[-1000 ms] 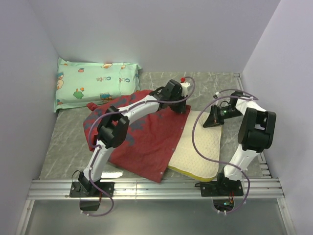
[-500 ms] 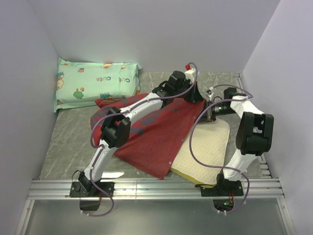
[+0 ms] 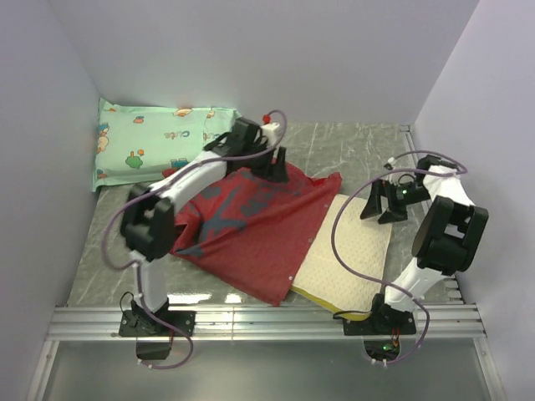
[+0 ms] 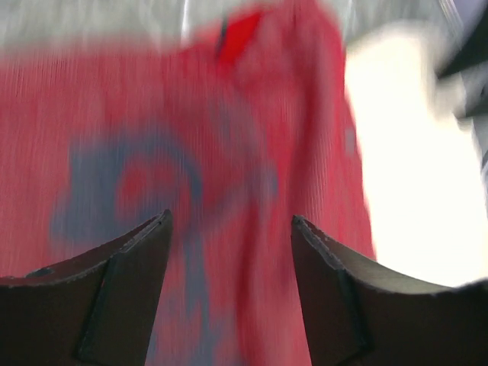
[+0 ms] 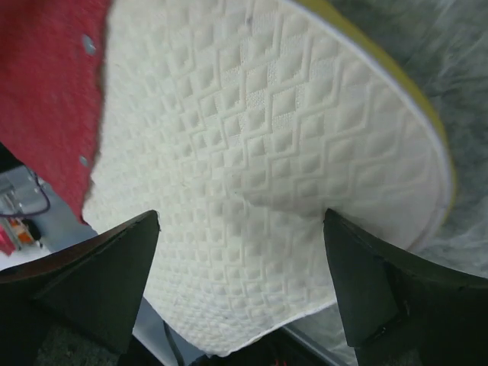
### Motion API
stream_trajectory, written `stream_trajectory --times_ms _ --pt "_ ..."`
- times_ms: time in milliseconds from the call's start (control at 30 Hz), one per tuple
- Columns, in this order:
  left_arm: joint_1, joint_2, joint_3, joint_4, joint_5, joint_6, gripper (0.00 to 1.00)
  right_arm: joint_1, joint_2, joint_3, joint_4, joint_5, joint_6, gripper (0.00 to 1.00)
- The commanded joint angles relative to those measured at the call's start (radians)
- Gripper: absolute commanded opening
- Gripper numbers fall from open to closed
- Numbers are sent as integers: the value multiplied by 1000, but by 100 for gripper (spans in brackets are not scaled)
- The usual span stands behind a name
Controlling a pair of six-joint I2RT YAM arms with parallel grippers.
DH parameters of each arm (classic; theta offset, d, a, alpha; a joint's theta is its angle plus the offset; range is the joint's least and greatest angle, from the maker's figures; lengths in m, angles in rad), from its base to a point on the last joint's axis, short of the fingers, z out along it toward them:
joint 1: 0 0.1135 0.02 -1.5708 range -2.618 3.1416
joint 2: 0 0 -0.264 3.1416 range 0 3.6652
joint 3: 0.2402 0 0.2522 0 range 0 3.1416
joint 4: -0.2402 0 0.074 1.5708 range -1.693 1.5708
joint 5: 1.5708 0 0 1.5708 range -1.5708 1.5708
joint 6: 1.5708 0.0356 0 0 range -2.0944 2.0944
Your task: Put the pillow into the pillowcase
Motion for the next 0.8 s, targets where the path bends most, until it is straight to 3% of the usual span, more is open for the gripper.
stream_trajectory --times_ms 0,67,133,167,200,233,333,400,467,500,600,700,767 --pt "-14 -199 -194 -182 -31 161 68 58 90 -22 -31 61 -16 96" --pt "-5 -259 -288 -186 -31 161 66 108 124 -20 -10 3 9 91" --pt "-12 -285 -424 -138 -26 126 61 146 182 1 4 -43 35 81" --pt "-17 -274 -450 -130 -20 119 57 171 214 14 16 -112 43 61" --pt "-25 -259 -470 -121 -20 121 46 180 227 47 30 -140 62 50" --pt "-34 -213 -461 -98 -31 122 40 185 237 73 56 -176 107 30" --pt "-35 -86 -338 -40 -28 109 12 185 268 193 114 -286 238 0" --pt "-37 1 -138 -37 -3 95 0 186 273 269 182 -338 302 0" --pt "-51 126 20 -54 70 64 0 191 253 294 275 -353 409 0" --pt "-64 161 179 -63 107 58 0 203 245 294 300 -368 455 0" --pt "-143 264 437 -57 193 49 0 240 221 266 315 -382 458 0" --pt "-172 292 494 87 294 -78 0 256 175 186 398 -395 542 0" --pt "-160 278 427 127 284 -131 0 239 147 161 440 -392 555 0"
